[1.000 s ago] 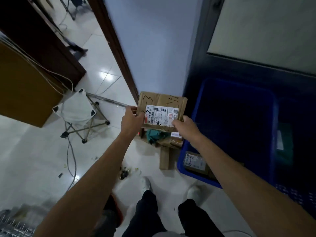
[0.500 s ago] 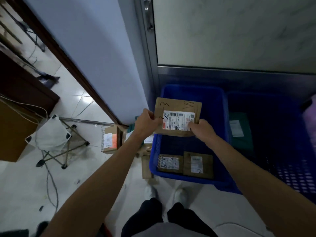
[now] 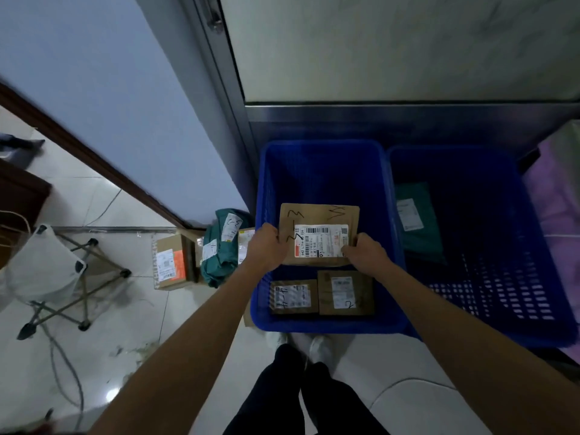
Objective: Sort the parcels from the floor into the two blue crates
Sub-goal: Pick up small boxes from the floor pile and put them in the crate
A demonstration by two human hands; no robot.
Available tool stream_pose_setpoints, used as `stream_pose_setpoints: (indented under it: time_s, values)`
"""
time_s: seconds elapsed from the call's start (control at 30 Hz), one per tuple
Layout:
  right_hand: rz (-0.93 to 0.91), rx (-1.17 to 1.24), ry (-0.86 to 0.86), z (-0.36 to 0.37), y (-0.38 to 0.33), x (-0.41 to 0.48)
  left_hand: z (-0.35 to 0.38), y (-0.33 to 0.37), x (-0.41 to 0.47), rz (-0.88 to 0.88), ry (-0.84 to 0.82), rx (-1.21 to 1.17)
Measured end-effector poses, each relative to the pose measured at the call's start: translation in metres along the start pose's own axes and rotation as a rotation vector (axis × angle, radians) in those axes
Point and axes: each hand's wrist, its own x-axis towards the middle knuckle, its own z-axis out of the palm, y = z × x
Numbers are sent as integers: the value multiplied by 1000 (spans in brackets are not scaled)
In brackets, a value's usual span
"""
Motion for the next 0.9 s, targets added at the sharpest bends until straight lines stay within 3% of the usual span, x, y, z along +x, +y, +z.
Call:
stream_pose_setpoints:
  time_s: [0.33,0.57,0.73,0.9]
  values:
    - [87,-160,-36,52,9,73,23,-37,92,-56,-261,122]
    - [99,-213,-95,98,29,136,64,-67,140,-142,-246,235]
    - [162,-193,-234,125,63,188,111,-64,151,-215,-282,379]
    - [224,-140,-350,145,90,211,144,-66,151,-245,-160,432]
